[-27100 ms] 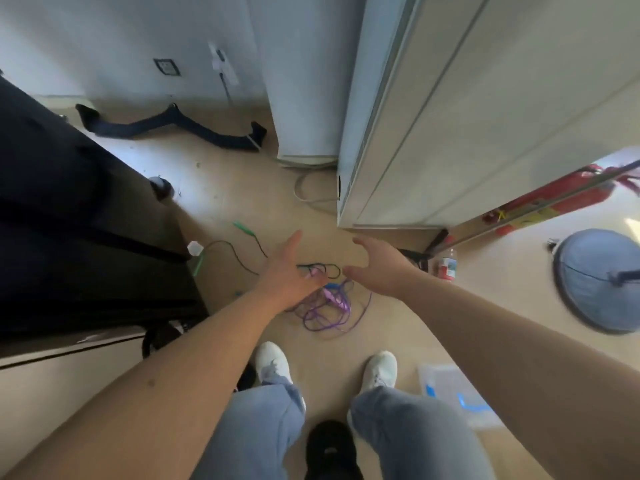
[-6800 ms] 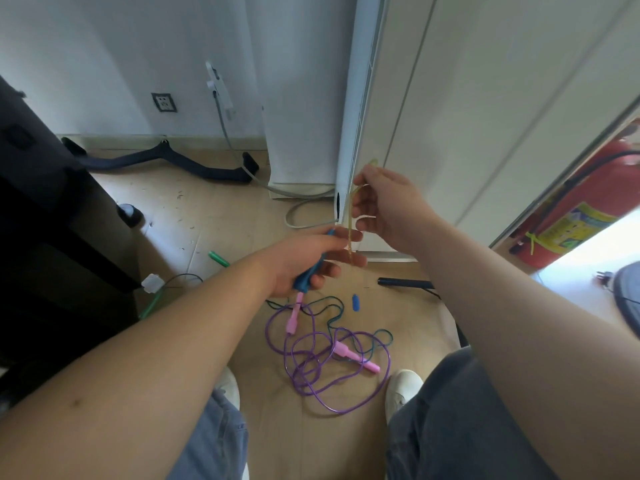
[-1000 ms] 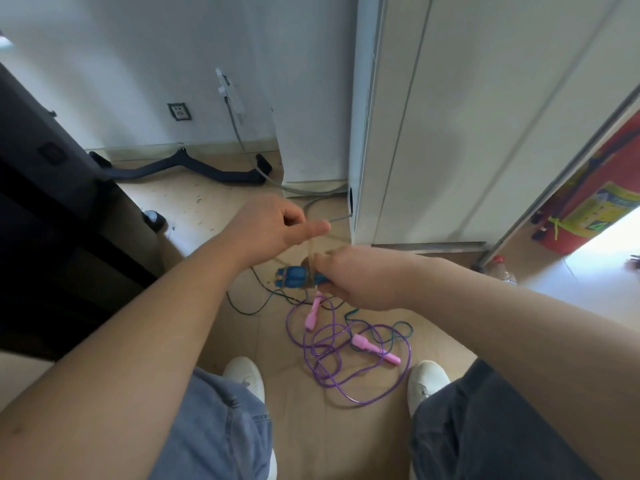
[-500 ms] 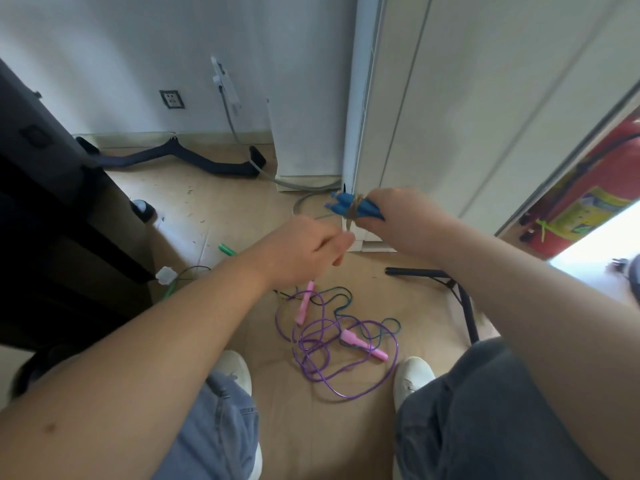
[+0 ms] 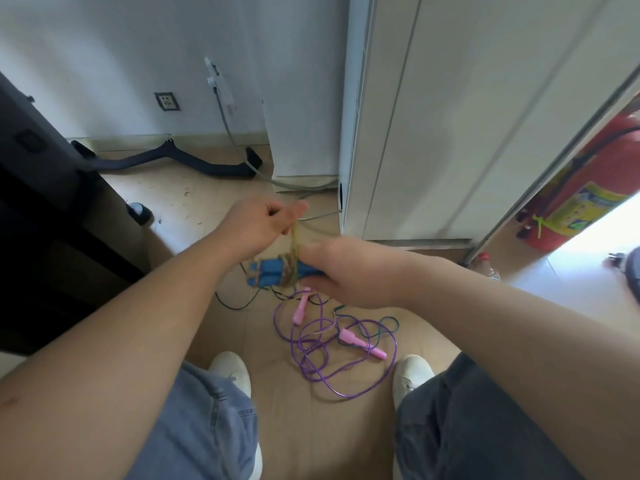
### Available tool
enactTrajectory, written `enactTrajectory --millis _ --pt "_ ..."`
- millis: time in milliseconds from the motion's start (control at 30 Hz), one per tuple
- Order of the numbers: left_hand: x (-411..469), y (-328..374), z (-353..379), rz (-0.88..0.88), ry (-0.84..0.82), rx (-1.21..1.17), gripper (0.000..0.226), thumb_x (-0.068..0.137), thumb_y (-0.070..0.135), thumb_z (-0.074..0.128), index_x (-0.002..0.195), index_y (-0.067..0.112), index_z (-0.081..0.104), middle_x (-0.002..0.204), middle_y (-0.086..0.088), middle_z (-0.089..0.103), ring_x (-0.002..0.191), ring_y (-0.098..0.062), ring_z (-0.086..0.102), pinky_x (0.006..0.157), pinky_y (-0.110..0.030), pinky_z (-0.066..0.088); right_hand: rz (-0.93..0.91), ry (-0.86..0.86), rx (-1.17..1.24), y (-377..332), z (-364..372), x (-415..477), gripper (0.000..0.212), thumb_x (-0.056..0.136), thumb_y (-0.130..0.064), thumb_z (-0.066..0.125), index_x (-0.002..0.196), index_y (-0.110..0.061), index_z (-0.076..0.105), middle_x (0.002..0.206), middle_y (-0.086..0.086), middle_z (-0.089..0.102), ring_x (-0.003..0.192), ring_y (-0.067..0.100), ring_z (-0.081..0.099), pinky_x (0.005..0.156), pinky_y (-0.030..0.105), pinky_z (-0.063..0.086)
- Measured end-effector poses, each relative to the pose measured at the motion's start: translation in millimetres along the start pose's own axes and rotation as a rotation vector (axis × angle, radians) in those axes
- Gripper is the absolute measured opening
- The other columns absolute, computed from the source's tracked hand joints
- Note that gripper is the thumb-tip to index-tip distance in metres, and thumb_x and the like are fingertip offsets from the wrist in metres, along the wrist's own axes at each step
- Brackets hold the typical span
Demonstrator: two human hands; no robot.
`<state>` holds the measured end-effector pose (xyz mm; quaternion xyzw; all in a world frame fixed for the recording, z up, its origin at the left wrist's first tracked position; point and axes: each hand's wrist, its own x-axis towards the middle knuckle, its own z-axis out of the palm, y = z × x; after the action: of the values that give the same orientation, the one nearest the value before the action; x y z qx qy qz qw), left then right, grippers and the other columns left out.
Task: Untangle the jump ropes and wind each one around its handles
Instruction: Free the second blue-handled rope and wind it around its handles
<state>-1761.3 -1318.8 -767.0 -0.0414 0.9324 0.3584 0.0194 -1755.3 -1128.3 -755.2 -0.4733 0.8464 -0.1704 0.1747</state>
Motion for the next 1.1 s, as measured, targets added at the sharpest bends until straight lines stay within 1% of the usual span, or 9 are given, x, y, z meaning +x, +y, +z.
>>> enactTrajectory --millis 133,233,333,533,667,800,933,1000,1100 --pt "-5 -5 13 -0.186 -0.139 -0.166 0.033 0.101 0.027 0.052 0.069 0.018 0.051 0.065 -0.001 0.049 0.057 -0.016 0.044 0.059 -0.032 0.040 0.103 0.239 0.042 13 -23 -5 0.012 0.100 -0.029 0.057 0.092 -0.025 0.049 0.078 -0.014 0.050 0.076 0.019 0.050 0.064 0.027 0.028" --pt "-4 2 24 -0.166 -0.143 -0.124 0.048 0.102 0.049 0.038 0.071 0.018 0.055 0.065 0.001 0.047 0.056 -0.016 0.040 0.057 -0.029 0.036 0.295 0.368 0.040 31 -32 -6 0.016 0.100 -0.035 0.056 0.090 -0.026 0.048 0.071 -0.013 0.046 0.065 0.014 0.046 0.054 0.029 0.026" --pt "-7 11 30 0.034 -0.118 0.029 0.050 0.104 0.049 0.034 0.069 0.021 0.057 0.062 0.003 0.051 0.055 -0.015 0.045 0.057 -0.029 0.036 0.438 0.413 0.010 49 -27 1 0.017 0.099 -0.034 0.056 0.092 -0.020 0.052 0.079 0.001 0.056 0.072 0.024 0.052 0.061 0.032 0.033" --pt "-14 20 26 0.417 -0.245 0.177 0.045 0.096 0.047 0.055 0.063 0.017 0.053 0.054 0.005 0.043 0.050 -0.008 0.039 0.051 -0.021 0.030 0.611 0.208 -0.268 61 2 14 0.012 0.100 -0.016 0.054 0.110 -0.010 0.057 0.091 0.009 0.058 0.075 0.027 0.052 0.064 0.035 0.042" --pt "-11 24 8 0.471 -0.193 0.146 0.047 0.097 0.051 0.052 0.062 0.020 0.059 0.053 -0.001 0.050 0.049 -0.017 0.046 0.049 -0.024 0.034 0.455 0.014 -0.336 51 12 14 0.016 0.100 -0.015 0.052 0.115 -0.013 0.058 0.098 0.007 0.062 0.082 0.027 0.059 0.066 0.033 0.042" --pt "-2 12 -11 0.360 -0.001 0.221 0.060 0.096 0.058 0.047 0.060 0.012 0.058 0.056 -0.010 0.057 0.047 -0.021 0.048 0.056 -0.032 0.044 0.143 -0.072 -0.300 29 10 9 0.022 0.104 -0.033 0.050 0.115 -0.015 0.054 0.092 0.001 0.056 0.085 0.026 0.058 0.073 0.036 0.048" --pt "6 -6 -12 0.109 -0.034 0.177 0.059 0.097 0.052 0.050 0.059 0.007 0.060 0.054 -0.010 0.051 0.049 -0.017 0.043 0.059 -0.035 0.043 -0.057 0.099 -0.226 12 8 8 0.029 0.103 -0.038 0.049 0.108 -0.010 0.053 0.096 0.010 0.060 0.085 0.030 0.057 0.074 0.043 0.048" --pt "6 -7 -7 -0.039 -0.106 0.107 0.050 0.099 0.046 0.051 0.060 0.015 0.060 0.056 -0.001 0.054 0.055 -0.017 0.050 0.062 -0.033 0.047 -0.081 0.188 -0.139 8 5 7 0.030 0.102 -0.038 0.052 0.108 -0.009 0.055 0.096 0.010 0.062 0.083 0.030 0.057 0.073 0.042 0.048" --pt "1 -1 3 -0.198 -0.137 0.000 0.020 0.104 0.016 0.041 0.087 0.016 0.052 0.081 0.000 0.050 0.077 -0.016 0.048 0.065 -0.019 0.042 0.057 0.338 -0.087 14 -4 6 0.022 0.102 -0.038 0.052 0.100 -0.016 0.051 0.088 -0.001 0.056 0.077 0.023 0.051 0.067 0.034 0.036"
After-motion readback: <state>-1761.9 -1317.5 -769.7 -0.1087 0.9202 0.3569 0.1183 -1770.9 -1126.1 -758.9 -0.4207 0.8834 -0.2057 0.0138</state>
